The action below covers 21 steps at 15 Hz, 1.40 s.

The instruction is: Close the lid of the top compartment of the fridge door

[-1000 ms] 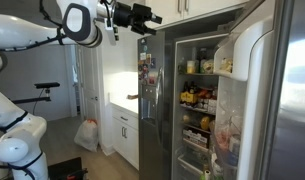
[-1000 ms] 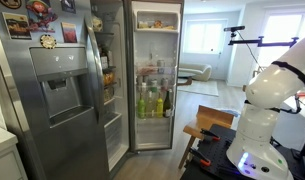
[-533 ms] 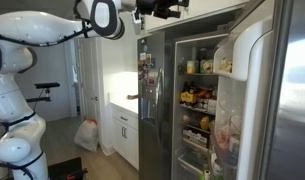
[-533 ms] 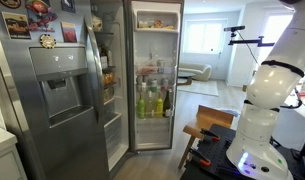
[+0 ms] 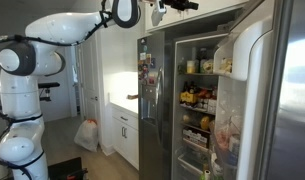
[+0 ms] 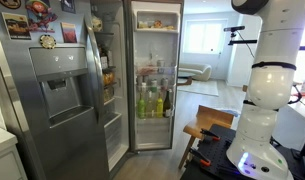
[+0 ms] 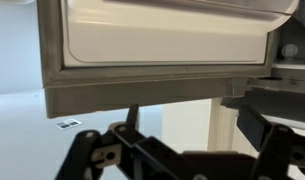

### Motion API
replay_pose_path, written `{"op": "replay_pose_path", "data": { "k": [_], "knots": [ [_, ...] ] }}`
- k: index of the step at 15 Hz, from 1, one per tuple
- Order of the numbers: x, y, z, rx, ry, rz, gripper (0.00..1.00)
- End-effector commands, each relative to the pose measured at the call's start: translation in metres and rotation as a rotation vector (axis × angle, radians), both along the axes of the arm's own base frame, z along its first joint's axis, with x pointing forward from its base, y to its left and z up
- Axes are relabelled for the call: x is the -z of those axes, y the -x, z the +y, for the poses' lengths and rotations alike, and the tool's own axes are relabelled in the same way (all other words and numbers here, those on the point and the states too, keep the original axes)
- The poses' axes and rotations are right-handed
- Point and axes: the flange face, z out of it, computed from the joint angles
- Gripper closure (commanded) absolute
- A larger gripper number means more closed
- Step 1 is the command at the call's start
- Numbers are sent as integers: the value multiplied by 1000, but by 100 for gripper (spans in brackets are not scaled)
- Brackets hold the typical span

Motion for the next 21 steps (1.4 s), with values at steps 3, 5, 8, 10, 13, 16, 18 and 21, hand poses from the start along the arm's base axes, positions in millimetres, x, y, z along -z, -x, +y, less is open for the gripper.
{"op": "replay_pose_path", "data": {
  "k": [3, 5, 8, 10, 13, 16, 18, 21],
  "knots": [
    [1, -37, -36, -15, 31, 98, 0],
    [9, -46, -49, -10, 31, 142, 0],
    [22, -58, -63, 3, 40, 205, 0],
    [28, -64, -64, -9, 48, 247, 28],
    [29, -69, -59, -44, 55, 282, 51],
    [31, -74, -55, -84, 54, 317, 73],
    [33, -76, -50, -105, 47, 343, 88],
    [36, -77, -49, -115, 31, 374, 100]
  ]
}}
